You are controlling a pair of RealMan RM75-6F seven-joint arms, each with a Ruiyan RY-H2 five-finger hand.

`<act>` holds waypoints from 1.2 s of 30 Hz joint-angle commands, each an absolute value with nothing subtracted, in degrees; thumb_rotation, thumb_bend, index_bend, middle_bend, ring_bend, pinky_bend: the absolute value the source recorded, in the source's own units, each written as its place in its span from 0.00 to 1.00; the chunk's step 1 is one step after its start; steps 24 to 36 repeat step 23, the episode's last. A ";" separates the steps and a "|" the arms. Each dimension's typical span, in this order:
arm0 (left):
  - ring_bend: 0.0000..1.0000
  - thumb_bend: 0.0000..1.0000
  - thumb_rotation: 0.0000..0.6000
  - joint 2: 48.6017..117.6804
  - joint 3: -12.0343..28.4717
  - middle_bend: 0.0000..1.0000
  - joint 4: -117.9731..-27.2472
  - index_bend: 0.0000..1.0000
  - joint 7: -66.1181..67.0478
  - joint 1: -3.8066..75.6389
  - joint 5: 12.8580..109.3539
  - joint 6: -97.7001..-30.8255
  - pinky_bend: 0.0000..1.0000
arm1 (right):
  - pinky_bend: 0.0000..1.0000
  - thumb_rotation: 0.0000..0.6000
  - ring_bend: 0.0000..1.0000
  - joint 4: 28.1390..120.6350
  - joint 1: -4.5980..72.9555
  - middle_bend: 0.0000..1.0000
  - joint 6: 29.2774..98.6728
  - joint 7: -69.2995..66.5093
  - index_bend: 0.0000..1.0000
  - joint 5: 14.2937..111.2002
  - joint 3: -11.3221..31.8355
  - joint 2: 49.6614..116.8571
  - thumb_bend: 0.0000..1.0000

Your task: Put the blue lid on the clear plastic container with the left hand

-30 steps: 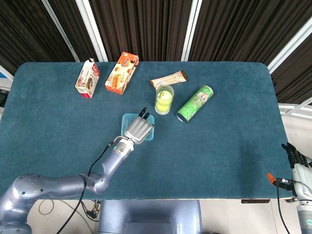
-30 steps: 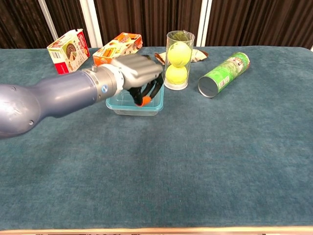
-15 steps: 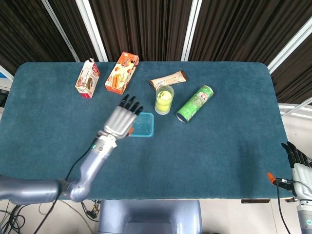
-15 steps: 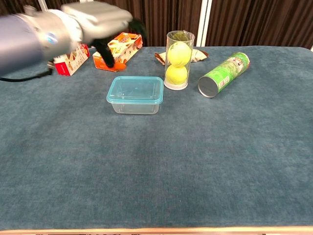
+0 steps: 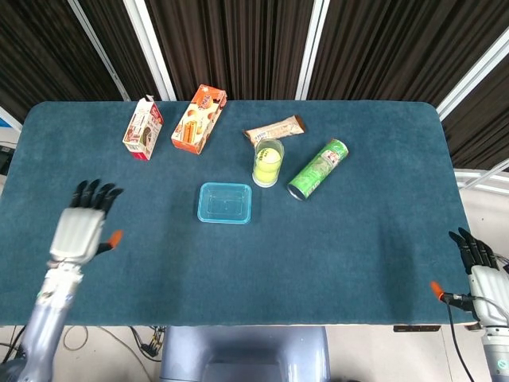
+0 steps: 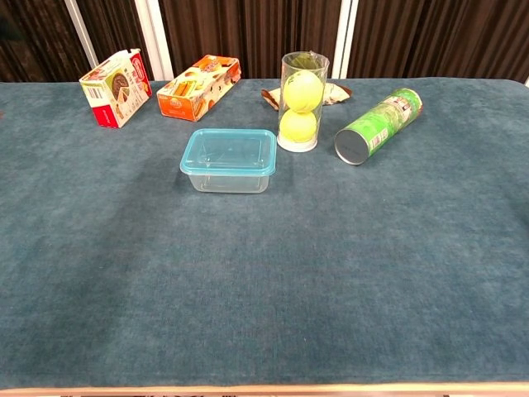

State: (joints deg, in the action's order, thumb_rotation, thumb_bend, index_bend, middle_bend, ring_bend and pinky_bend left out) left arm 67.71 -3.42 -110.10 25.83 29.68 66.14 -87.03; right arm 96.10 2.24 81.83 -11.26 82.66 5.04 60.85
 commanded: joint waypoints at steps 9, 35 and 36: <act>0.00 0.27 1.00 69.42 -8.56 0.08 -98.26 0.14 7.52 13.24 74.38 -97.14 0.00 | 0.00 1.00 0.00 94.70 2.58 0.00 83.07 -10.06 0.10 84.01 4.91 61.96 0.29; 0.00 0.27 1.00 67.00 -4.64 0.07 -97.72 0.14 3.68 10.15 74.91 -94.40 0.00 | 0.00 1.00 0.00 94.77 2.73 0.00 83.23 -9.51 0.10 84.61 4.39 61.68 0.29; 0.00 0.27 1.00 67.00 -4.64 0.07 -97.72 0.14 3.68 10.15 74.91 -94.40 0.00 | 0.00 1.00 0.00 94.77 2.73 0.00 83.23 -9.51 0.10 84.61 4.39 61.68 0.29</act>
